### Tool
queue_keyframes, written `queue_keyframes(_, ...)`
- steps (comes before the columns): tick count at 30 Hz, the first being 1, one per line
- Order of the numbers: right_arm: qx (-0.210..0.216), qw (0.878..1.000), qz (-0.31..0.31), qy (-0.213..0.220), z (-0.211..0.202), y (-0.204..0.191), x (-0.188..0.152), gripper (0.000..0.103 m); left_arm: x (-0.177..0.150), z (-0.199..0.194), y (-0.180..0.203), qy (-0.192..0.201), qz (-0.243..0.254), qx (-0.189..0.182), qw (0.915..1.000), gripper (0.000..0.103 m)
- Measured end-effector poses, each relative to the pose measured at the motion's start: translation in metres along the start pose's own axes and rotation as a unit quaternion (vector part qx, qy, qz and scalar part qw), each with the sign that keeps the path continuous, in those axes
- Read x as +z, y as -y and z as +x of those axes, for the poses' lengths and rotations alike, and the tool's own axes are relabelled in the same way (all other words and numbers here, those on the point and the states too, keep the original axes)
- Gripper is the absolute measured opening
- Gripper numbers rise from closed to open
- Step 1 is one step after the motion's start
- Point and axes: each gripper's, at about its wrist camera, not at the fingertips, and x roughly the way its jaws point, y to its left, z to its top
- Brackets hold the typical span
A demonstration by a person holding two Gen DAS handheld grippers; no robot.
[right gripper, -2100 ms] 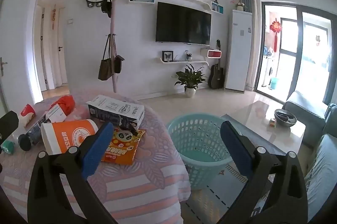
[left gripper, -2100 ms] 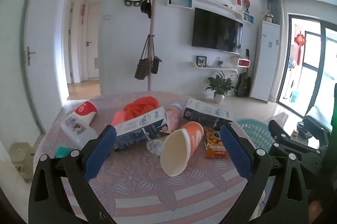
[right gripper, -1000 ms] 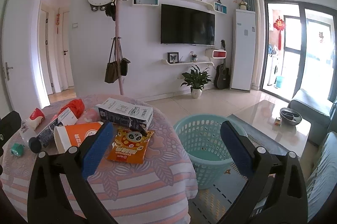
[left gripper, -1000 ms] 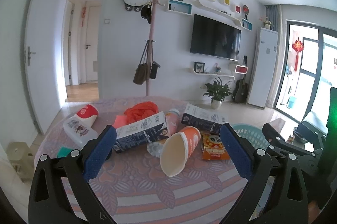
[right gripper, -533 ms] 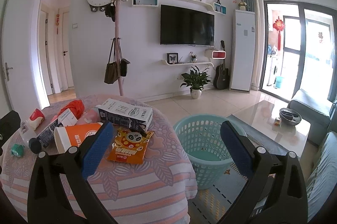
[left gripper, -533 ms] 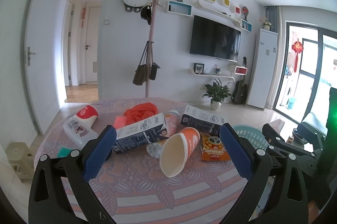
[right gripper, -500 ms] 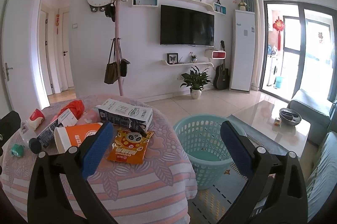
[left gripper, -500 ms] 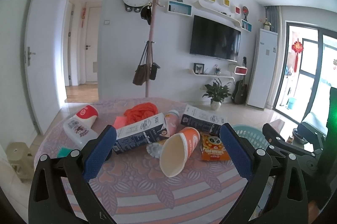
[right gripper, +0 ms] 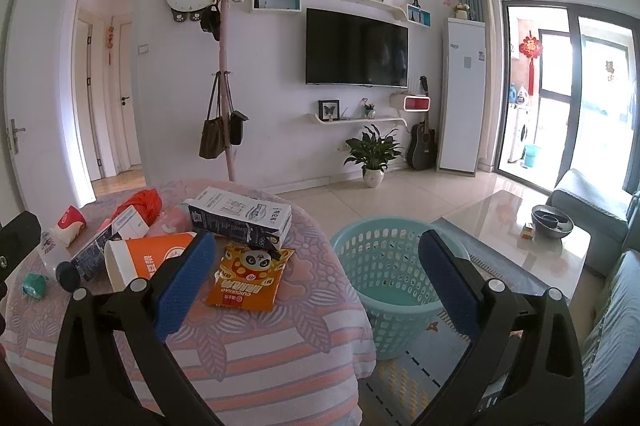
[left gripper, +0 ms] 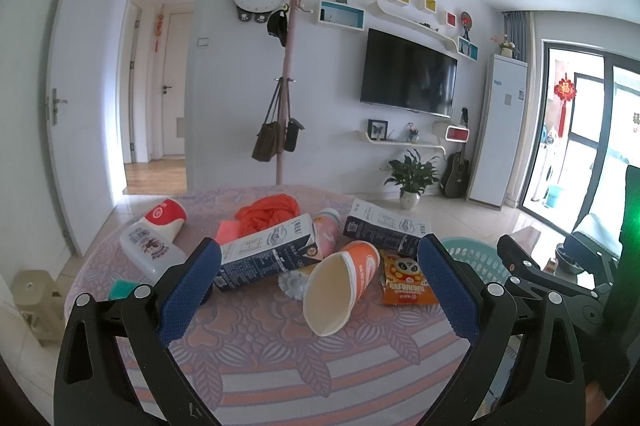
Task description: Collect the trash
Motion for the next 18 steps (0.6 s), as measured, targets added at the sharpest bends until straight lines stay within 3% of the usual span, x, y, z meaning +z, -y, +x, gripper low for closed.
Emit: queue_keyframes(18,0.001,1.000,-0.002,-0.001,0.0013,-0.0012,-0.0022,0.097,-0.0011,-0.0030,0.0003,-0.001,-0.003,-0.001,1.0000,0.096)
